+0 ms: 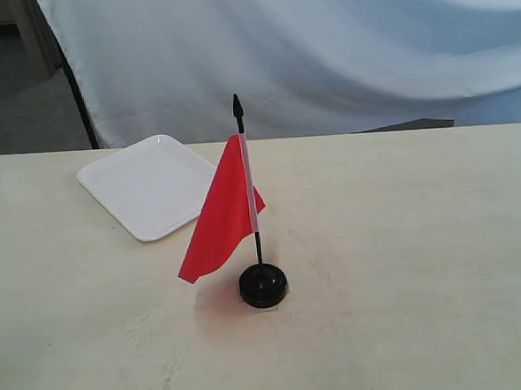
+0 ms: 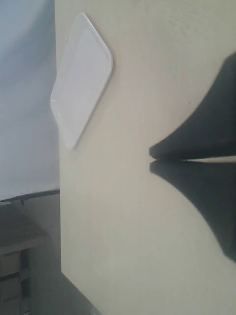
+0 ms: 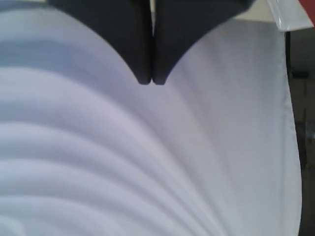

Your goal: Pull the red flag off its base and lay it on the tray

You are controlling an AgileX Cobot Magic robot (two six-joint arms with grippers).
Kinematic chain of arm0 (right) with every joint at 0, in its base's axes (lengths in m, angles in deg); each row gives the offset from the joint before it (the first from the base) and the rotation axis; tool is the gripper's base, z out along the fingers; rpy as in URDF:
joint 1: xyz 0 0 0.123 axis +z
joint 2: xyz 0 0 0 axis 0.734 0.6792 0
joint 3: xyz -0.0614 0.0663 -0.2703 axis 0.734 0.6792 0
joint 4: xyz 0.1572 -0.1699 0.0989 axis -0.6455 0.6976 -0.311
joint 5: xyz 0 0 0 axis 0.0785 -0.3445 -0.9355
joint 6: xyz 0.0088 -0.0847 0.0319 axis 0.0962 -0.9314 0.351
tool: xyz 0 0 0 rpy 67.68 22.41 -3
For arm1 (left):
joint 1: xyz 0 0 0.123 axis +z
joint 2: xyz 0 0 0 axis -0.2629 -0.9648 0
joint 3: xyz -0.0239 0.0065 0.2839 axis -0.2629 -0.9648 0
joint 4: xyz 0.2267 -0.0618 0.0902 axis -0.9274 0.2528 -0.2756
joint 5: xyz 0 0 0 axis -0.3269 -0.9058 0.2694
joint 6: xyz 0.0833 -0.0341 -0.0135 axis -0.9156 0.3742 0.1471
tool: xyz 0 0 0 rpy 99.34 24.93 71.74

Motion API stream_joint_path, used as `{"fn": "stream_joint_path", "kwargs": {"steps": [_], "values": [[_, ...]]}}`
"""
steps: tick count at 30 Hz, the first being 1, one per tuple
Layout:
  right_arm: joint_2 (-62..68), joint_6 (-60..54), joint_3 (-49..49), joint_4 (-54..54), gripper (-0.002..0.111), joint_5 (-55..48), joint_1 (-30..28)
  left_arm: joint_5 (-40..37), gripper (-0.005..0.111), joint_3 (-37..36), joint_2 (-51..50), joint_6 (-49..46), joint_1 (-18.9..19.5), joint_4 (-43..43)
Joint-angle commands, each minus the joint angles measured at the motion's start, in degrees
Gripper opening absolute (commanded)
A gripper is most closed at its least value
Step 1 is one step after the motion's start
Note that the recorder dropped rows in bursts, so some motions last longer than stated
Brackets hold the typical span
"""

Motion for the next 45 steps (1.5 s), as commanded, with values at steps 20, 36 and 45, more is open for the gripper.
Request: {"fn": "stream_joint_path", "kwargs": {"steps": [20,36,45], "values": [[18.68,13.45,-2.87,4.14,0.000,36.31,0.21,0.26,0.000,-0.09,0.19,0.36,-0.11,-0.15],[94.67,5.44,-20.61,38.71,0.000,56.41,0.21,0.26,0.000,-0.09,0.19,0.36,-0.11,-0.15],[117.61,12.97,-36.80,60.68,0.000,56.41,0.85,0.26,0.000,-0.09,0.19,0.36,-0.11,-0.15]]}}
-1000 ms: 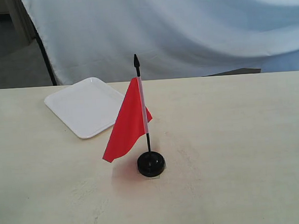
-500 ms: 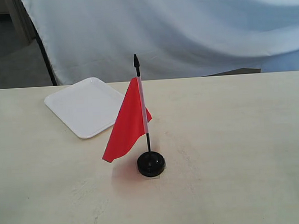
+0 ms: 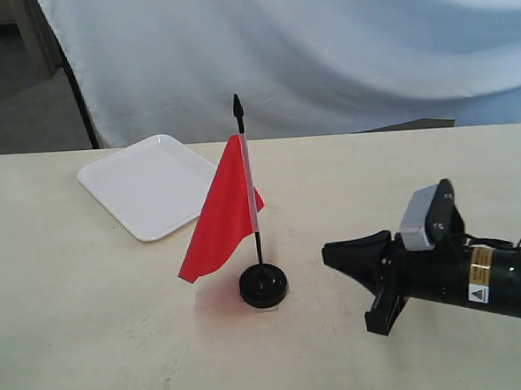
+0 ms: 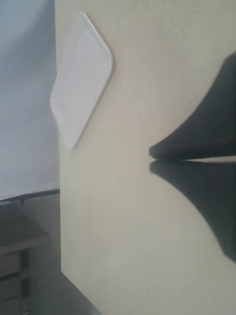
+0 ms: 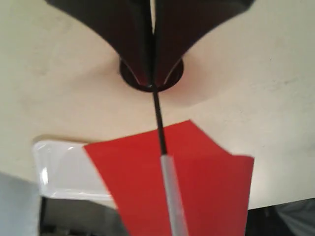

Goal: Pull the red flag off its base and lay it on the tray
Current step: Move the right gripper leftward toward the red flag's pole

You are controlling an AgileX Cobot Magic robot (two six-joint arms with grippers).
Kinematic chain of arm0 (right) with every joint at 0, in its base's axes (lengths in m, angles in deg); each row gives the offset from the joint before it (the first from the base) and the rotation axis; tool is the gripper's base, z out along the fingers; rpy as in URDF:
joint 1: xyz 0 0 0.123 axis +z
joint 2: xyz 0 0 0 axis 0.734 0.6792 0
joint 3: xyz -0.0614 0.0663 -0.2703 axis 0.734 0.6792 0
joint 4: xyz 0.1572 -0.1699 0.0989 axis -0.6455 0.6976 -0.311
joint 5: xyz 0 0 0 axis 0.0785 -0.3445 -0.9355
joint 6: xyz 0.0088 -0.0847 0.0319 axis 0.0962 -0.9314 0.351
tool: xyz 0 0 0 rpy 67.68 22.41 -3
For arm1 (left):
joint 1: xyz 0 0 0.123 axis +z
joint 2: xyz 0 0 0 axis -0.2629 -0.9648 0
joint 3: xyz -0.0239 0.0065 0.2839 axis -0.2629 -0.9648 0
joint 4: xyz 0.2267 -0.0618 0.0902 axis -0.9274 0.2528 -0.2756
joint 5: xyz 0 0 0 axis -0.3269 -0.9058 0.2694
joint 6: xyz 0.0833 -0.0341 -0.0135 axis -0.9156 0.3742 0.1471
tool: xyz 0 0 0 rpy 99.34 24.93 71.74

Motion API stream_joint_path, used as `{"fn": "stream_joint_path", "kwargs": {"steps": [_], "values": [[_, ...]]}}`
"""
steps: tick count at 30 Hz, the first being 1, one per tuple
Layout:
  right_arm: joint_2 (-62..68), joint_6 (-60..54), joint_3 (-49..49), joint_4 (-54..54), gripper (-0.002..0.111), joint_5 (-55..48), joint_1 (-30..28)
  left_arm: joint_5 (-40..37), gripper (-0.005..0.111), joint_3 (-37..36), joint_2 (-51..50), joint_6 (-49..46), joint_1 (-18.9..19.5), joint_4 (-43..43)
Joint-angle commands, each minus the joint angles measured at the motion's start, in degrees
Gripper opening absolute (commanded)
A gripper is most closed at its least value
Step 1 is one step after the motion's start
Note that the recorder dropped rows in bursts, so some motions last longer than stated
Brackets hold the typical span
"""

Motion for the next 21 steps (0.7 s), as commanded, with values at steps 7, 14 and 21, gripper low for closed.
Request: {"fn": "stream_joint_path", "kwargs": {"steps": [7,14,21], "values": [[4.86,4.72,-5.57,6.72,0.001,1.03,1.93,0.26,0.000,-0.09,0.19,0.36,-0.11,-0.15],[4.86,4.72,-5.57,1.63,0.050,1.03,1.93,0.26,0.000,-0.09,0.19,0.36,-0.11,-0.15],[4.86,1.94,-5.57,-8.75,0.069,1.03,5.24,0.26,0.000,-0.09,0.19,0.36,-0.11,-0.15]]}}
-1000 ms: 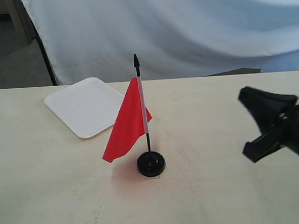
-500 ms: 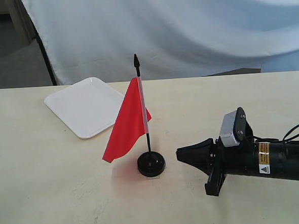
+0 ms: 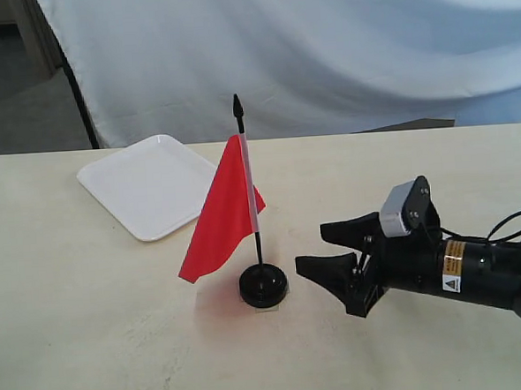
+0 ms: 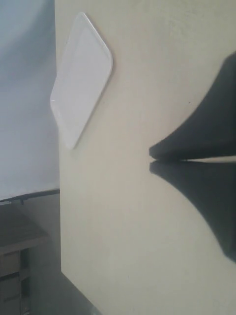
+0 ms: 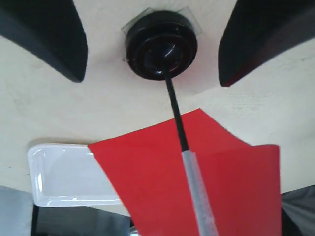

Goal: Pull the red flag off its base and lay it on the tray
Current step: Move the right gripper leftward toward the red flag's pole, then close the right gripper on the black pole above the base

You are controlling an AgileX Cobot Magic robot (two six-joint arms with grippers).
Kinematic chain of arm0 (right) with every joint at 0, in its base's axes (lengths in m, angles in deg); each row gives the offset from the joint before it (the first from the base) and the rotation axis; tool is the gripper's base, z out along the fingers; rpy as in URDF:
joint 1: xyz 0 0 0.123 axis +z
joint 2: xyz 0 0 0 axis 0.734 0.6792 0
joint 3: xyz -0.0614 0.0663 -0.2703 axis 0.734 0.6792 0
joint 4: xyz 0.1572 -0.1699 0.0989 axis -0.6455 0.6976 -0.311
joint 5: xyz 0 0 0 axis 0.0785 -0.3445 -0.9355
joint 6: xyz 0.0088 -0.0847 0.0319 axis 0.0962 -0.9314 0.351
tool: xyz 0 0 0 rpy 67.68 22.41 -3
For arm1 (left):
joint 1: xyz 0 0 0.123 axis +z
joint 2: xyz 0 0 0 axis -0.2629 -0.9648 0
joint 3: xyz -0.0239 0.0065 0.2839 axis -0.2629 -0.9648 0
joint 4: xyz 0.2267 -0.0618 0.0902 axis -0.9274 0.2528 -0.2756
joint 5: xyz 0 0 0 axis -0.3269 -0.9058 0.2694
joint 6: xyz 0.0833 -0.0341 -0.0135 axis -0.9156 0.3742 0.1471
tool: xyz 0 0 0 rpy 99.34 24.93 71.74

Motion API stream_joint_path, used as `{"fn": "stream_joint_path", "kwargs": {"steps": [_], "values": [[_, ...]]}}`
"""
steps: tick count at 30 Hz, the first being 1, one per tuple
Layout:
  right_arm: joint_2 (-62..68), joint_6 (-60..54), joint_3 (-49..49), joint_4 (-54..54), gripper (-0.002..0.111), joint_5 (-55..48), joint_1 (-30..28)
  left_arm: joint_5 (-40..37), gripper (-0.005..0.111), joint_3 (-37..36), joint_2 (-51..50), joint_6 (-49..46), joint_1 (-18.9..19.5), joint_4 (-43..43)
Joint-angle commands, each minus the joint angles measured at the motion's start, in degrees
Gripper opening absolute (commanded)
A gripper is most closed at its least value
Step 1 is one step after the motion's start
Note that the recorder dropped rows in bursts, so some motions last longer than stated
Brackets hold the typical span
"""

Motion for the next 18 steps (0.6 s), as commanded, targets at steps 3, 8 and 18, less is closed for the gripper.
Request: {"fn": "stream_joint_path", "kwargs": {"steps": [3,8,18], "values": [[-0.02,-5.49,-0.64,-6.72,0.069,0.36,4.99,0.26,0.000,-0.09,0.19,0.36,-0.11,-0.15],[-0.02,-5.62,-3.37,-6.44,0.069,-5.56,9.03,0.26,0.000,-0.09,0.19,0.36,-0.11,-0.15],[4.83,-4.17,-12.62,-6.70,0.069,-12.84,13.62,0.26,0.000,-0.09,0.19,0.36,-0.11,-0.15]]}}
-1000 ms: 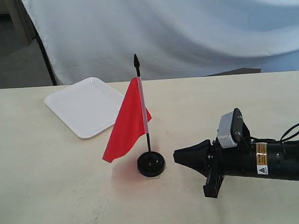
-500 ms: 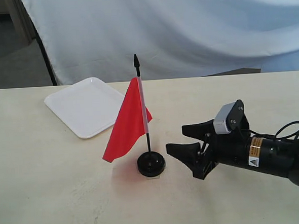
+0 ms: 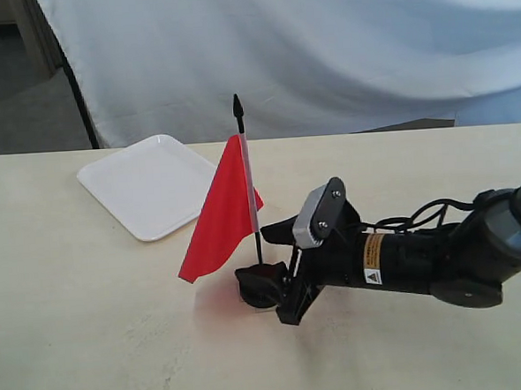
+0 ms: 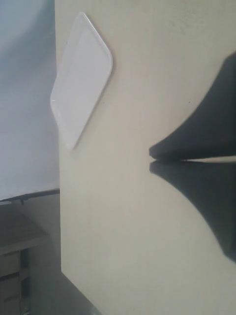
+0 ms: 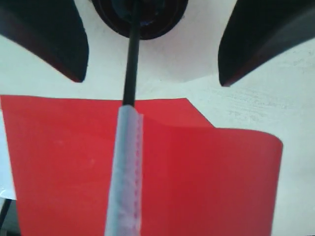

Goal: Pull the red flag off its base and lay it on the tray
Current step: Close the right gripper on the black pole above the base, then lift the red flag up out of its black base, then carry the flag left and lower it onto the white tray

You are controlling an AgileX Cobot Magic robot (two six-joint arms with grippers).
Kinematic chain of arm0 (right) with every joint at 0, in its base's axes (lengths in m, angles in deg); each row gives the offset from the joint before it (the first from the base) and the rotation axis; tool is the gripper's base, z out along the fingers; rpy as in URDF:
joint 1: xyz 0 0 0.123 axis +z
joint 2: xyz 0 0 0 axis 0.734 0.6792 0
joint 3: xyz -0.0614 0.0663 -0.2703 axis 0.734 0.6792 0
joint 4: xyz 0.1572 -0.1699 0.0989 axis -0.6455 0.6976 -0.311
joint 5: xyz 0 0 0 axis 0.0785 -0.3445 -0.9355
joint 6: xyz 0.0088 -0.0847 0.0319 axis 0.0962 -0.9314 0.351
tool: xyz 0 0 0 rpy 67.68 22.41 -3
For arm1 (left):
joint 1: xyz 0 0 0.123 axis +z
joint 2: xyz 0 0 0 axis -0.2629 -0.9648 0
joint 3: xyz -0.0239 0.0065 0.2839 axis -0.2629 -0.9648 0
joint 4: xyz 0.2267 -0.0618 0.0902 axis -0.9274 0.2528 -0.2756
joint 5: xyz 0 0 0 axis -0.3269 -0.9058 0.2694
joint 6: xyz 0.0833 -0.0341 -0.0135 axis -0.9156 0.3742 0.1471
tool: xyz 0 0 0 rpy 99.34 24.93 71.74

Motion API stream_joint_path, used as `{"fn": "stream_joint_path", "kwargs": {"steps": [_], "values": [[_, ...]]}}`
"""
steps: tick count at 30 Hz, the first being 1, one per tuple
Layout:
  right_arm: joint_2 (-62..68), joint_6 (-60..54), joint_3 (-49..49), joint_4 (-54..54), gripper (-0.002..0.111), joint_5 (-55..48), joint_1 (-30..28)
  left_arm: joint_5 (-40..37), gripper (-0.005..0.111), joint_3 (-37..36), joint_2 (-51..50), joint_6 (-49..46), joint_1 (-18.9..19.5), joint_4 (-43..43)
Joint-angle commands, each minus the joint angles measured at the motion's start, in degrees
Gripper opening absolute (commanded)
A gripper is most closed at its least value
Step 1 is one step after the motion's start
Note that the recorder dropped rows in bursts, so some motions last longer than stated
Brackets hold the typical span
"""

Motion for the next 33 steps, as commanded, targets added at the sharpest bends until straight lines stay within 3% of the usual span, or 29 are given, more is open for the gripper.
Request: {"fn": "stream_joint_path", "kwargs": {"steps": [1,5,8,9,12,18,24,28,33], "values": [[3.84,1.50,-4.23,-0.62,0.069,-1.17,0.48,0.26,0.000,-0.09,0.19,0.36,-0.11,-0.15],[5.62,1.91,-5.84,-0.06,0.065,-0.24,0.48,0.26,0.000,-0.09,0.19,0.36,-0.11,-0.15],[5.78,1.55,-5.84,0.04,0.051,1.07,0.48,0.26,0.000,-0.09,0.19,0.36,-0.11,-0.15],[5.78,1.24,-5.84,0.04,0.043,1.71,0.48,0.26,0.000,-0.09,0.19,0.36,-0.11,-0.15],[5.78,0.72,-5.84,1.80,0.000,3.63,0.48,0.26,0.000,-0.09,0.19,0.36,-0.11,-0.15],[3.84,2.90,-5.84,4.51,-0.001,6.46,0.37,0.26,0.000,-0.09,0.19,0.36,-0.11,-0.15],[-3.31,11.95,-6.12,4.89,-0.001,-1.01,0.37,0.26,0.000,-0.09,0.19,0.36,-0.11,-0.15],[-7.49,23.29,-11.19,5.89,-0.001,-15.96,1.88,0.26,0.000,-0.09,0.19,0.36,-0.11,-0.15],[-6.52,42.78,-23.30,19.79,-0.001,-37.62,7.45,0.26,0.000,-0.09,0.19,0.36,-0.11,-0.15]]}}
